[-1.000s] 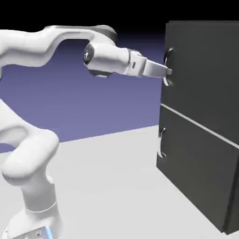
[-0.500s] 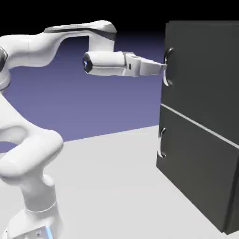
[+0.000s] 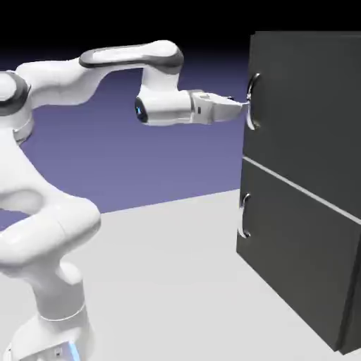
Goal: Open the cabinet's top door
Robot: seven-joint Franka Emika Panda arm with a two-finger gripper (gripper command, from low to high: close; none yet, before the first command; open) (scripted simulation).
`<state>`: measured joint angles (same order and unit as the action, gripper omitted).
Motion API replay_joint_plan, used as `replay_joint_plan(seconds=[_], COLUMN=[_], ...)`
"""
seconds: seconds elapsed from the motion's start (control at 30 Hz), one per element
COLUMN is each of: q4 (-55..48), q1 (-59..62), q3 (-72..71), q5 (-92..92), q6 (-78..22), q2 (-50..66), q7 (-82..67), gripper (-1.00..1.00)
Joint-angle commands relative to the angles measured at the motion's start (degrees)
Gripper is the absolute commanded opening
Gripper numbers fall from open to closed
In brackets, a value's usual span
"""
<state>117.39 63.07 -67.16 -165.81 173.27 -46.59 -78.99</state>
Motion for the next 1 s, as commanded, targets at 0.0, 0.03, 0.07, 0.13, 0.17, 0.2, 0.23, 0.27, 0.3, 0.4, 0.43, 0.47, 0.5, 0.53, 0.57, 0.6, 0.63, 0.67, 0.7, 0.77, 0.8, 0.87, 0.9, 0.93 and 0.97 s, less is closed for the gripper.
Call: replay_joint_plan(seconds=[0.0,0.03,0.07,0.13,0.17,0.2,0.23,0.27,0.3,0.4,0.43,0.47,0.5,0.53,0.57,0.6,0.63,0.67,0.7,0.77,0.8,0.87,0.9,0.93,0.97], q4=[-1.7,-1.9,-1.9,-0.7,0.6,1.8,3.0,4.0,5.0,7.7,8.7,9.8,10.9,12.1,13.4,14.7,15.9,17.2,18.5,21.2,22.6,25.4,26.9,28.4,29.8], q1=[2.4,2.7,2.7,0.7,-1.4,-3.5,-5.6,-7.6,-9.7,-15.9,-18.0,-20.1,-22.2,-24.3,-26.3,-28.4,-30.5,-32.6,-34.6,-38.8,-40.9,-45.0,-47.1,-49.2,-51.2], q3=[-1.6,-1.8,-1.8,-0.4,1.1,2.5,4.1,5.6,7.2,12.1,13.8,15.4,17.1,18.8,20.5,22.2,24.0,25.8,27.6,31.2,33.1,37.0,39.0,41.1,43.1], q5=[-0.2,-0.2,-0.2,-0.2,-0.2,-0.2,-0.2,-0.2,-0.2,-0.1,0.4,1.2,2.3,3.7,5.1,6.6,8.2,9.7,11.4,15.0,16.9,21.0,23.2,25.6,28.1], q6=[-0.2,-0.3,-0.3,-0.9,-1.5,-2.1,-2.7,-3.1,-3.5,-4.5,-4.9,-5.3,-5.8,-6.4,-6.9,-7.4,-8.0,-8.5,-9.1,-10.2,-10.7,-11.8,-12.4,-13.0,-13.5], q2=[0.7,0.8,0.8,1.5,2.2,2.8,3.5,4.1,4.7,6.3,6.6,6.7,6.7,6.5,6.2,5.9,5.5,5.0,4.5,3.3,2.6,0.9,-0.1,-1.2,-2.4], q7=[-0.1,-0.1,-0.1,-1.3,-2.4,-3.5,-4.6,-5.7,-7.0,-10.2,-10.7,-10.7,-10.3,-9.7,-9.0,-8.2,-7.5,-6.7,-5.8,-3.9,-2.9,-0.8,0.4,1.6,2.9], gripper=[0.0,0.0,-1.0,-1.0,-1.0,-1.0,-1.0,-1.0,-1.0,-1.0,-1.0,-1.0,-1.0,-1.0,-1.0,-1.0,-1.0,-1.0,-1.0,-1.0,-1.0,-1.0,-1.0,-1.0,-1.0])
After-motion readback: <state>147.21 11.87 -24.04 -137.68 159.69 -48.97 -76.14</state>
